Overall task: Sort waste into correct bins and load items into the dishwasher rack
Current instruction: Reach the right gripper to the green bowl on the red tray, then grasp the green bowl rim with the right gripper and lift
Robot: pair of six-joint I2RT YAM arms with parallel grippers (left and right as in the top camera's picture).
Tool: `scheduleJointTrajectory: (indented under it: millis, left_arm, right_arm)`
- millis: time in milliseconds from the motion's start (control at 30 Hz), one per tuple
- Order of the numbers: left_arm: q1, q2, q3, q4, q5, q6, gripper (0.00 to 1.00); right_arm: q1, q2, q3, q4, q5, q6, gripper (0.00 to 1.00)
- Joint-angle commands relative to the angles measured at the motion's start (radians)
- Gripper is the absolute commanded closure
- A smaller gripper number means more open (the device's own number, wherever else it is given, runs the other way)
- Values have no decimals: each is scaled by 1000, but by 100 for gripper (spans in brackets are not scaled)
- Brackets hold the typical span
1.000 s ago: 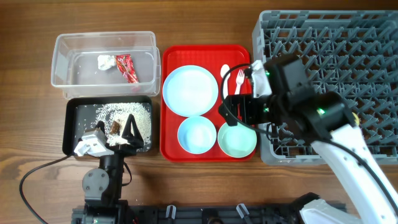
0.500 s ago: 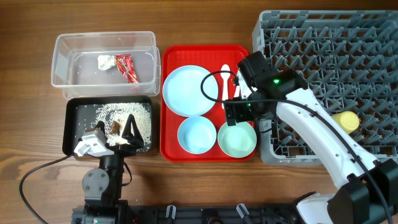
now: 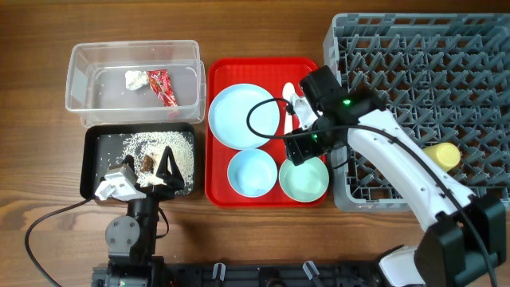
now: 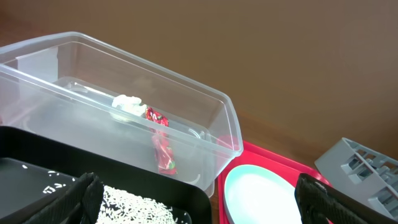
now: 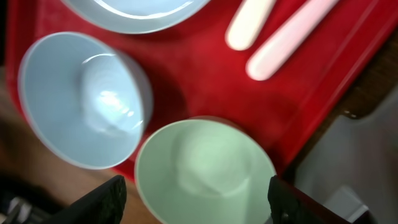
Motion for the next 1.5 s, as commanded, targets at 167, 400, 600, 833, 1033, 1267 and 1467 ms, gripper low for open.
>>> scheduleJointTrajectory:
  millis: [167, 400, 600, 833, 1033, 1267, 1467]
  left_arm:
    - [8, -5, -2, -3, -3, -9, 0]
    - [8, -5, -2, -3, -3, -9, 0]
    - [8, -5, -2, -3, -3, -9, 0]
    - [8, -5, -3, -3, -3, -9, 0]
    - [8, -5, -3, -3, -3, -9, 0]
    - [8, -5, -2, -3, -3, -9, 0]
    - [8, -5, -2, -3, -3, -9, 0]
  right_arm:
    - [5, 55, -10, 34, 133, -45, 26]
    - [5, 162, -10, -3, 100, -108, 32]
    - [16, 222, -10, -10, 101, -129, 36]
    - [16, 231, -10, 36, 104, -126, 52]
    - [16, 231, -10, 3, 145, -117, 59]
    - [16, 231, -10, -4, 152, -100, 59]
    - [16, 231, -32, 8, 148, -100, 64]
